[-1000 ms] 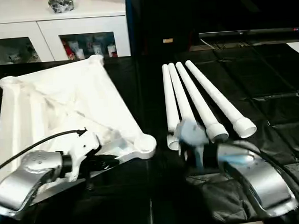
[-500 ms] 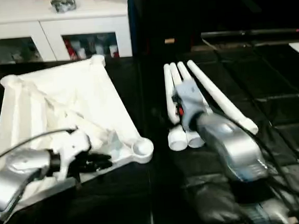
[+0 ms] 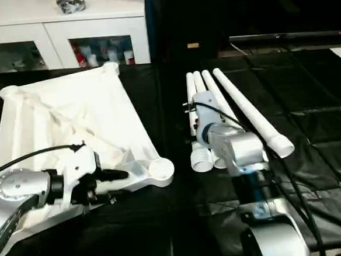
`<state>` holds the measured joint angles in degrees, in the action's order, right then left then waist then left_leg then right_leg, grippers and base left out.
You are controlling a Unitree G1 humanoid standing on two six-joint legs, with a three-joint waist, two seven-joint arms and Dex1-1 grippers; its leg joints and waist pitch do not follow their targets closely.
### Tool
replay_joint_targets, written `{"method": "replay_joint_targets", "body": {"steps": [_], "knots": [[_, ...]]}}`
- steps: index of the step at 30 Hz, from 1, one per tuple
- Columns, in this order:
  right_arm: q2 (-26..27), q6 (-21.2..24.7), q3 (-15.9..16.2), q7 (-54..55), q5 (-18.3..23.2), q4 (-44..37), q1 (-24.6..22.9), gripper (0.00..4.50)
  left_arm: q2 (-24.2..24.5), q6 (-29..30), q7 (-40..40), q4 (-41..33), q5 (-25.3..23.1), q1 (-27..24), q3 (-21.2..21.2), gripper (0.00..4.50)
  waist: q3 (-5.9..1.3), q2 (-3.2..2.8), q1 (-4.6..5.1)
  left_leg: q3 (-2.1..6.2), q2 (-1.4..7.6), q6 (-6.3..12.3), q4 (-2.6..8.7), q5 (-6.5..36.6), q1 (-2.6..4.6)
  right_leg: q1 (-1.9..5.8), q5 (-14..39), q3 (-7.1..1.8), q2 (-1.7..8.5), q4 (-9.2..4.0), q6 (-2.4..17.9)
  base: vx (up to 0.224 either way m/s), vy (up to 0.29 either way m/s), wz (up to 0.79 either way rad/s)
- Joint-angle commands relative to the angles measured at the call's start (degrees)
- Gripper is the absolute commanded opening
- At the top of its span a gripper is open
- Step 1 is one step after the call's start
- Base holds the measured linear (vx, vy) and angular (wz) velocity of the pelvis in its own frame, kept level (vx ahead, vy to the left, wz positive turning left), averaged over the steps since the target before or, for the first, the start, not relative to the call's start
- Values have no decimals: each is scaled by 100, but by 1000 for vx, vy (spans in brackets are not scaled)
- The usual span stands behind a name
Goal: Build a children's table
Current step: Pick table leg
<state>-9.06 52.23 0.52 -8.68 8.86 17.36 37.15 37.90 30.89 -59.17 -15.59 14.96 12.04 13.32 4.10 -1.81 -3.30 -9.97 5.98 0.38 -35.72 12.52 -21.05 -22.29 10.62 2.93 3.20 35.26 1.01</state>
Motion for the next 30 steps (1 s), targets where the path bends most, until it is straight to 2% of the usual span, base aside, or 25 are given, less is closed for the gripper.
{"method": "replay_joint_targets", "body": {"steps": [1, 8, 11, 12, 16, 18, 20, 21, 25, 28, 30], "knots": [[29, 130, -50, 12, -32, 170, 145, 443, 78, 83, 18, -123, 29, 7, -90, 218, -367, -18, 5, 295, 663, -499, 540, 1243, 118, 182, 1380, -397, 646, -356, 1337, 0, 0, 0], [94, 219, -172, 70, 7, 767, 327, 443, 150, 281, 90, -312, 87, -24, -112, 218, -380, 7, -7, 293, 663, -501, 533, 1117, 99, 202, 1254, -398, 661, -347, 1334, 0, 0, 0], [106, 305, -230, 89, 32, 885, 382, 443, 164, 305, 103, -336, 92, -25, -112, 218, -379, -8, -1, 293, 658, -489, 535, 1078, 101, 194, 1225, -386, 643, -336, 1350, 0, 0, 0], [109, 315, -249, 88, 41, 928, 399, 409, 166, 315, 106, -348, 95, -28, -115, 220, -372, 3, -3, 290, 659, -490, 538, 1103, 95, 199, 1261, -390, 646, -340, 1336, 0, 0, 0], [120, 292, -355, 42, 119, 1178, 487, 403, 166, 365, 114, -409, 117, -28, -121, 220, -380, 1, -10, 290, 663, -515, 535, 1122, 103, 198, 1260, -390, 659, -342, 1344, 0, 0, 0], [121, 291, -460, 29, 173, 1386, 567, 374, 173, 383, 135, -429, 136, -16, -104, 220, -379, 13, -3, 288, 662, -518, 533, 1162, 107, 193, 1312, -388, 657, -345, 1348, 0, 0, 0], [120, 286, -499, 31, 175, 1454, 597, 369, 183, 393, 148, -443, 150, -15, -96, 220, -374, 13, -7, 283, 659, -509, 529, 1177, 103, 196, 1371, -396, 664, -355, 1335, 0, 0, 0], [125, 297, -550, 37, 201, 1501, 617, 343, 181, 394, 154, -444, 152, -12, -96, 220, -379, 12, -10, 285, 661, -501, 530, 1121, 99, 201, 1331, -393, 661, -348, 1328, 0, 0, 0], [129, 330, -797, 87, 299, 1713, 711, 312, 162, 408, 186, -436, 154, 19, -101, 220, -384, 5, -11, 282, 659, -483, 525, 1070, 98, 203, 1250, -388, 658, -340, 1359, 0, 0, 0], [111, 292, -854, 109, 312, 1799, 746, 298, 158, 378, 211, -411, 130, 38, -94, 220, -381, 18, -5, 278, 656, -483, 525, 1109, 98, 200, 1285, -384, 652, -346, 1368, 0, 0, 0], [106, 264, -876, 130, 312, 1821, 755, 269, 154, 369, 221, -399, 125, 46, -92, 220, -395, 15, -10, 276, 656, -457, 517, 981, 91, 211, 1161, -380, 654, -331, 1385, 0, 0, 0]]}}
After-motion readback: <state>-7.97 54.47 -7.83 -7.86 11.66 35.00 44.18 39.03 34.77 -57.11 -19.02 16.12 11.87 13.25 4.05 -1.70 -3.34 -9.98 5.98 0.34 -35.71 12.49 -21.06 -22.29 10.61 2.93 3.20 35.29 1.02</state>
